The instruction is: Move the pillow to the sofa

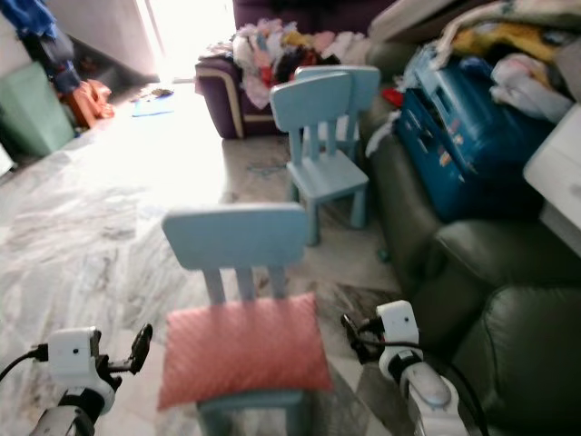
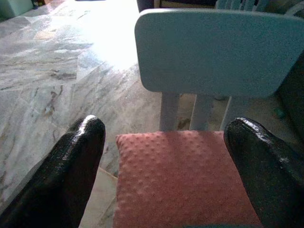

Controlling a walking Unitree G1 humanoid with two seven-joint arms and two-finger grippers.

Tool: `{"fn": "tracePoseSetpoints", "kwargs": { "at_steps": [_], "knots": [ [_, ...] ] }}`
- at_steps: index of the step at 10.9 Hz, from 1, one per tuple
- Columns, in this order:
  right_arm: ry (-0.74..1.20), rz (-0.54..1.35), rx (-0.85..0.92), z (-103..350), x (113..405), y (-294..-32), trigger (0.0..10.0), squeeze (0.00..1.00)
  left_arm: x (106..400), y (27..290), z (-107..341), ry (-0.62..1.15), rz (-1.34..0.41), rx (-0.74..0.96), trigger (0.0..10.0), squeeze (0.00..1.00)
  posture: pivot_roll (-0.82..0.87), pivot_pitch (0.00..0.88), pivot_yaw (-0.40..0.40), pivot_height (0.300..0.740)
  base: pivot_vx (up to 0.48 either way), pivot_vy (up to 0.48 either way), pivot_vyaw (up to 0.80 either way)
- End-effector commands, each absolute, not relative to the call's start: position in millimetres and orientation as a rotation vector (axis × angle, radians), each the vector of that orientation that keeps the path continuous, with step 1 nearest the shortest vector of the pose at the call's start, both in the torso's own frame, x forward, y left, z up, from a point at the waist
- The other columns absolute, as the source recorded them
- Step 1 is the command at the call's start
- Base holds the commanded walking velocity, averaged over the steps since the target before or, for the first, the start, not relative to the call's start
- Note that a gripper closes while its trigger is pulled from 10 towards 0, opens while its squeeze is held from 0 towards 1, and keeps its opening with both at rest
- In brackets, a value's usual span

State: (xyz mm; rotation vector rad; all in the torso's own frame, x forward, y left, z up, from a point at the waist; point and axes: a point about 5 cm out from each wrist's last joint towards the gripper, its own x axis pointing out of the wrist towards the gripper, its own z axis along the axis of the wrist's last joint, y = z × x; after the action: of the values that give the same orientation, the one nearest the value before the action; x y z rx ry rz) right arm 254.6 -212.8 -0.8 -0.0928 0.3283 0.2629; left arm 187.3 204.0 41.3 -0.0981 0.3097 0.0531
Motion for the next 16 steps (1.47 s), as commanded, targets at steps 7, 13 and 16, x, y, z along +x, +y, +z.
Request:
{"fn": "tracePoseSetpoints", "kwargs": {
  "at_steps": [7,13,16],
  "knots": [
    [0.407,0.237,-0.093,-7.3,262.9,-217.3,10.0,0.00,189.0,205.1,41.7,0.313,0.055,-0.080,10.0,0.00,-0.18,0.053,0.042,0.529,0.000,0.000,0.00],
    [0.402,0.238,-0.093,-6.5,264.7,-217.5,10.0,0.00,188.0,209.2,40.3,0.324,0.105,-0.042,10.0,0.00,-0.17,0.054,0.042,0.455,0.000,0.000,0.00],
    [0.396,0.250,-0.102,-5.4,265.6,-216.8,10.0,0.00,188.3,216.9,40.3,0.331,0.167,-0.018,10.0,0.00,-0.17,0.054,0.040,0.455,0.000,0.000,0.00]
  ]
}}
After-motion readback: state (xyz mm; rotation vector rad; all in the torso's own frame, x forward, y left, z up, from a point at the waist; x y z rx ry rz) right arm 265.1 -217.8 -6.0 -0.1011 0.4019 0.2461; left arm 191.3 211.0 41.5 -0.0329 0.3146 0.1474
